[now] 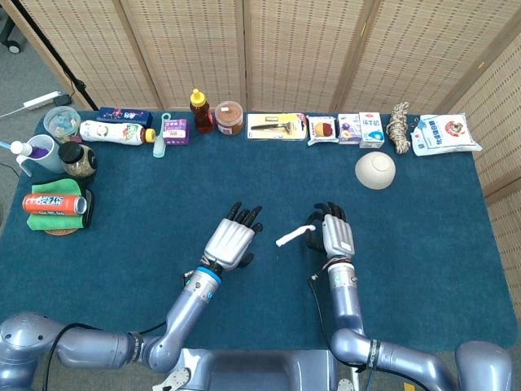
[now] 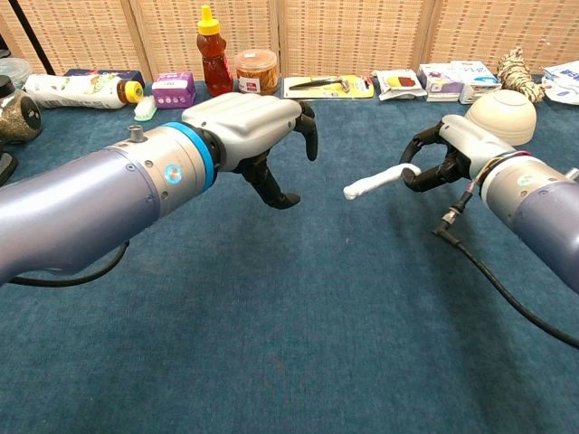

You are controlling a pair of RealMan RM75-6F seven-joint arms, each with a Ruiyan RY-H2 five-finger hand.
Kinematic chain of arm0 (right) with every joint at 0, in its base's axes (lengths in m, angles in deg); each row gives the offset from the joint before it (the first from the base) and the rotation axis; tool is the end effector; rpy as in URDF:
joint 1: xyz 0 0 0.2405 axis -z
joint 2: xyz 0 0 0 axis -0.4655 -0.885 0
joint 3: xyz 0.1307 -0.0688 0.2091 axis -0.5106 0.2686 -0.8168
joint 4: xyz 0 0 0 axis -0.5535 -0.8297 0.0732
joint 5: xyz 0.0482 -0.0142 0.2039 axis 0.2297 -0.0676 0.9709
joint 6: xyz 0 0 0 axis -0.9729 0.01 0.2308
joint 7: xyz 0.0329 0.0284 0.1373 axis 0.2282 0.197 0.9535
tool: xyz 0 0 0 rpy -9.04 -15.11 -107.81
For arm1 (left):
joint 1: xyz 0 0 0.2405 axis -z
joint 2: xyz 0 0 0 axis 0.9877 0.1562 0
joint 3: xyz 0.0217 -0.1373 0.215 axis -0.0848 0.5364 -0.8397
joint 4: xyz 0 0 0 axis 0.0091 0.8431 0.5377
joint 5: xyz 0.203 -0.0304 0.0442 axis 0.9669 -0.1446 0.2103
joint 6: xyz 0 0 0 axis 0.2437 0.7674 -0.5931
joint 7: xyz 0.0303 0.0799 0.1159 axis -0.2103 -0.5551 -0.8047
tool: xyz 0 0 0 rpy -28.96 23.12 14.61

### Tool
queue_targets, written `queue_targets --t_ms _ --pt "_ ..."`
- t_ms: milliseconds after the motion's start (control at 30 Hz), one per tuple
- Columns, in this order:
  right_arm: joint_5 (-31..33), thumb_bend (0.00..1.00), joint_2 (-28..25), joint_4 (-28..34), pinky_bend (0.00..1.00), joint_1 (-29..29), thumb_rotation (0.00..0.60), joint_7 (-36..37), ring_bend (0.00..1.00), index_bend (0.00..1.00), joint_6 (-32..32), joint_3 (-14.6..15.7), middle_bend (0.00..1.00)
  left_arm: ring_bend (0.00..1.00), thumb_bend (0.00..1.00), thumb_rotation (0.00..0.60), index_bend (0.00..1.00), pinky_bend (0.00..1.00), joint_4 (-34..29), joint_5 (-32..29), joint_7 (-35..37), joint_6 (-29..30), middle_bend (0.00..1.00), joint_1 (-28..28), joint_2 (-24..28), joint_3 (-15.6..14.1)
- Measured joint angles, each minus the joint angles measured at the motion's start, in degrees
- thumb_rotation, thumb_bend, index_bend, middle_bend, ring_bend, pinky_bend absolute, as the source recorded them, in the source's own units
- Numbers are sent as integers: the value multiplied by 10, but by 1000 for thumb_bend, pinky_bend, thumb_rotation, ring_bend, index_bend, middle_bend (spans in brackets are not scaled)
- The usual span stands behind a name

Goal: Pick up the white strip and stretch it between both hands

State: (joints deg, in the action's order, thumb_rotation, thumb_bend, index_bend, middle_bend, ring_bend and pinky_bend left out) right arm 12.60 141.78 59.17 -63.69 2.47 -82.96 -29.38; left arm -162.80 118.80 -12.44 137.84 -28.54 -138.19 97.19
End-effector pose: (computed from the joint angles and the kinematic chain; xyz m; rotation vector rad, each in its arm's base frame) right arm -0.1545 -0.3329 -0.0564 1.1990 -1.4934 1.0524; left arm -0.0247 0.3045 -0.0779 -1.9534 -0.8033 -0.9208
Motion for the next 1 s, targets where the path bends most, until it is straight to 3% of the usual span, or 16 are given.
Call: queue_targets --t_ms 267,567,1000 --pt "4 534 12 0 0 -5 600 -4 65 577 -1 -7 194 154 283 547 364 58 47 -21 8 -5 97 25 -40 16" --pt "11 534 32 -11 0 -17 600 -9 71 577 -4 -22 193 154 283 549 364 58 78 -37 19 -12 98 43 -63 24" --pt "12 534 36 -6 0 -16 600 -9 79 578 -1 -21 194 164 284 552 395 58 101 -47 20 0 115 58 -84 34"
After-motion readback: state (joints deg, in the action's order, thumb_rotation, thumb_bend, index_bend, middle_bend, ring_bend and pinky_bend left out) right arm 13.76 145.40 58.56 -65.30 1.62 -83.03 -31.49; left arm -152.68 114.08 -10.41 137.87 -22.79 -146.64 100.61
